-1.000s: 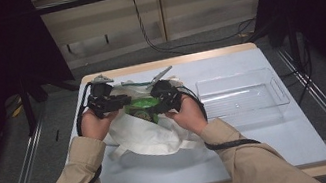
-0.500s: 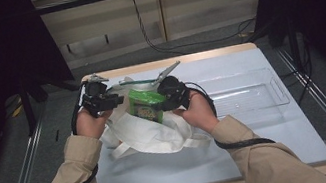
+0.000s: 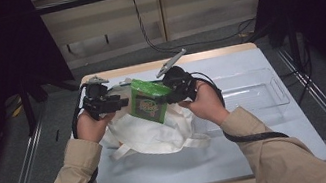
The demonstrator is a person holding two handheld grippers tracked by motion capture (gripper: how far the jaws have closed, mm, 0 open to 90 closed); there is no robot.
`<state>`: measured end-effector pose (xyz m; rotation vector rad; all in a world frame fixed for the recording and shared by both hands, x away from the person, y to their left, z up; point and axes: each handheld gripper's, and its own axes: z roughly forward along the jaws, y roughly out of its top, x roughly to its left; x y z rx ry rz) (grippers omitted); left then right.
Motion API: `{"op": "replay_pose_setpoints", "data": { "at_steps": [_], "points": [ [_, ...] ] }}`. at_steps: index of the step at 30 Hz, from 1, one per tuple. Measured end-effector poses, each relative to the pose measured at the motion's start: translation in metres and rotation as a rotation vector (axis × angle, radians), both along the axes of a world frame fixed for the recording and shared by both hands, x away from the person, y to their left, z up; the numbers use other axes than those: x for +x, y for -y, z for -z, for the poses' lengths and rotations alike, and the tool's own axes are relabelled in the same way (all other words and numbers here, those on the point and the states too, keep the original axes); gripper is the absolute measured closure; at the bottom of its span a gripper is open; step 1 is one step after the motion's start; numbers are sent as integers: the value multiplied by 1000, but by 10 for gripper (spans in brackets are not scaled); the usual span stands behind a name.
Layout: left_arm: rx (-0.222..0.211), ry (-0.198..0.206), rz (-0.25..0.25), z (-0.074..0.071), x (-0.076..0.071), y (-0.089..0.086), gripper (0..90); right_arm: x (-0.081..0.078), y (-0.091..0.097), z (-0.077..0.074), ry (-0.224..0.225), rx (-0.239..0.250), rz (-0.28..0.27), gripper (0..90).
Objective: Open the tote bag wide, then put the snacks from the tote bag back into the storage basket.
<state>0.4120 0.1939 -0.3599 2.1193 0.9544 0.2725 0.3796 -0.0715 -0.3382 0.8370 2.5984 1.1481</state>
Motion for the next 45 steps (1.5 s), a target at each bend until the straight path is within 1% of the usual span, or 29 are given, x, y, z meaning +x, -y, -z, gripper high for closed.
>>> {"op": "replay_pose_setpoints", "data": {
  "at_steps": [1,2,3,4,6,8,9,10,11,12,13,15,17,18,19,21,22,25,27,29,31,32,36,37,39,41,43,44,45],
  "points": [
    [-7,-2,5,1,-2,1,563,-1,1,-2,-2,2,-2,816],
    [3,-2,17,1,-3,1,537,-1,2,-4,-2,6,-6,816],
    [-13,0,1,2,-6,1,527,-1,3,-7,7,-1,-14,816],
    [-21,0,5,3,-7,1,510,-2,3,-10,2,-11,-16,816],
    [-17,6,0,4,-11,-2,472,-3,5,-13,7,-24,-27,816],
    [-18,0,-20,5,-13,-3,415,-3,5,-16,4,-29,-35,816],
    [-20,2,-22,5,-14,-4,407,-3,6,-16,7,-29,-37,816],
    [-16,-4,-19,5,-14,-5,394,-3,6,-17,4,-32,-43,816],
    [1,-4,-11,6,-15,-8,383,-3,6,-18,7,-31,-44,816],
    [-1,-1,-23,7,-16,-8,381,-3,8,-21,1,-25,-44,816],
    [-2,-4,-22,7,-16,-9,381,-3,8,-23,0,-22,-47,816],
    [16,-13,-22,9,-14,-12,385,-3,10,-28,-4,-7,-42,817],
    [10,-23,-29,12,-14,-12,383,-4,10,-33,14,-30,-42,816],
    [14,-23,-21,12,-13,-13,381,-4,11,-34,13,-35,-40,817],
    [12,-23,-19,12,-14,-13,380,-3,12,-35,11,-33,-45,816],
    [10,-18,-13,11,-15,-12,366,-3,16,-37,17,-46,-42,816],
    [2,-16,-26,11,-16,-9,348,-3,18,-37,18,-43,-34,816],
    [8,-21,-20,9,-17,-6,292,-3,24,-37,14,-34,-25,816],
    [0,-23,-21,10,-18,-4,270,-3,27,-38,16,-42,-26,815],
    [1,-25,-26,9,-18,-2,228,-4,29,-39,22,-48,-33,814],
    [-14,-27,-23,8,-19,-1,190,-4,33,-41,27,-51,-35,814],
    [-12,-27,-22,7,-20,-1,184,-4,34,-42,21,-56,-37,813],
    [-8,-21,2,4,-24,2,152,-5,41,-43,23,-67,-48,813],
    [-16,-19,-6,4,-25,4,150,-5,43,-43,26,-65,-45,813],
    [-20,-19,1,4,-27,4,143,-7,47,-45,24,-67,-42,812],
    [-8,-27,-2,4,-28,6,133,-8,52,-46,22,-60,-37,812],
    [-17,-26,-4,5,-29,7,121,-9,55,-48,27,-71,-37,812],
    [-11,-25,11,5,-29,6,121,-9,57,-49,27,-75,-37,812],
    [-10,-20,10,5,-30,7,118,-9,58,-51,25,-77,-41,812]
  ]
}}
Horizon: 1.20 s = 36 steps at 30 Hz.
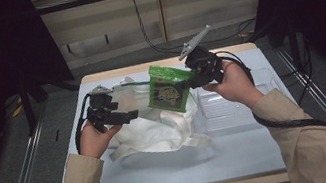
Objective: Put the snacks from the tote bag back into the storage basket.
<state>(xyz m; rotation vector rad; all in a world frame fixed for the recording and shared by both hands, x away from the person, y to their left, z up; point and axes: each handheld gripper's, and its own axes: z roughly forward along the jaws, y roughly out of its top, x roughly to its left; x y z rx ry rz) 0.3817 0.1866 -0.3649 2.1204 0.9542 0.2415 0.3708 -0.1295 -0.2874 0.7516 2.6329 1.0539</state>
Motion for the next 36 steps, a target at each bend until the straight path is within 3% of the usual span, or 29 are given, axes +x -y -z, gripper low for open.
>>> {"op": "replay_pose_setpoints", "data": {
  "at_steps": [3,4,23,30,36],
  "points": [
    [1,4,3,2,-2,4,106,0,4,-3,-7,-3,-7,812],
    [20,-1,29,3,-3,4,103,0,5,-4,-6,-9,-12,812],
    [-17,-7,46,22,-11,19,79,-9,33,-10,-24,-42,-27,811],
    [6,1,54,23,-10,20,70,-13,47,-14,-20,-48,-21,811],
    [-12,13,71,21,-10,23,65,-19,65,-15,-10,-48,-9,810]
  ]
}}
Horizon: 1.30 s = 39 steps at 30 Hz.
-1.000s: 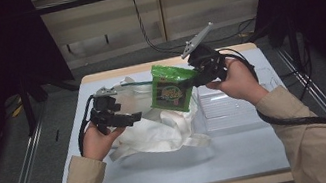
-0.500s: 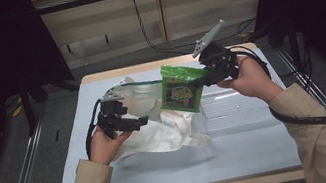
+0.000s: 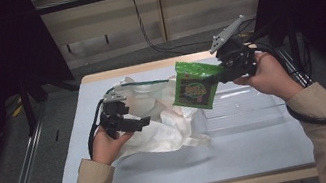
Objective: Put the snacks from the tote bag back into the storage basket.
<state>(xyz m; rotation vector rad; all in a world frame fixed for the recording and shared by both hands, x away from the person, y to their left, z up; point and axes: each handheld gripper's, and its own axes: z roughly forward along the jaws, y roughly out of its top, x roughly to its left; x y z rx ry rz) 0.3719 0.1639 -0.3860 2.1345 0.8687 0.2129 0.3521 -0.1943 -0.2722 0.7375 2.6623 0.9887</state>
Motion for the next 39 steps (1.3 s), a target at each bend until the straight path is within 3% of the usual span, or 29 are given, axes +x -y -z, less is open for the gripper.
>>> {"op": "replay_pose_setpoints", "data": {
  "at_steps": [18,29,39],
  "points": [
    [-5,-3,15,-1,0,4,56,-4,31,8,-9,-44,29,810],
    [-8,-5,18,-1,-1,5,57,-8,53,10,6,-50,47,809],
    [-1,-10,22,1,-1,9,58,-12,71,18,22,-88,54,808]
  ]
}}
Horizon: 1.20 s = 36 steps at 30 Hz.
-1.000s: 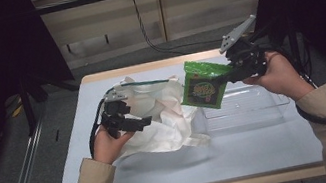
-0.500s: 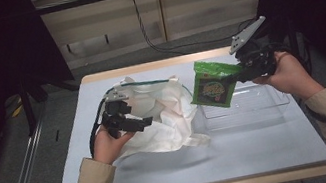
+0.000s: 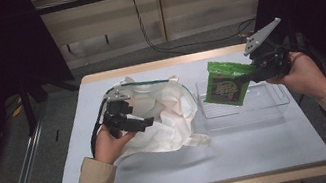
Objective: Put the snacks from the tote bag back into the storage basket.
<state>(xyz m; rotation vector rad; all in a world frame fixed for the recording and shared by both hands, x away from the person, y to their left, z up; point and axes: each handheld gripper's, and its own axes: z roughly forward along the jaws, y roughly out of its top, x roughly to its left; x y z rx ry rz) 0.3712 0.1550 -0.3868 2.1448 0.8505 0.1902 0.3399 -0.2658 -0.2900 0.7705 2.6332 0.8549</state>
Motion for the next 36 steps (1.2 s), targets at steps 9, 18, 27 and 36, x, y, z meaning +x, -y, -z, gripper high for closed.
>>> {"op": "replay_pose_setpoints", "data": {
  "at_steps": [9,18,27,36],
  "points": [
    [9,1,7,1,1,2,58,-2,10,7,2,-15,-5,808],
    [15,1,6,1,1,2,60,-4,14,17,-12,-23,-2,807],
    [9,0,6,2,1,4,62,-3,10,32,-29,-39,-20,802],
    [24,-10,15,2,1,4,63,-1,1,43,-31,-57,-55,797]
  ]
}}
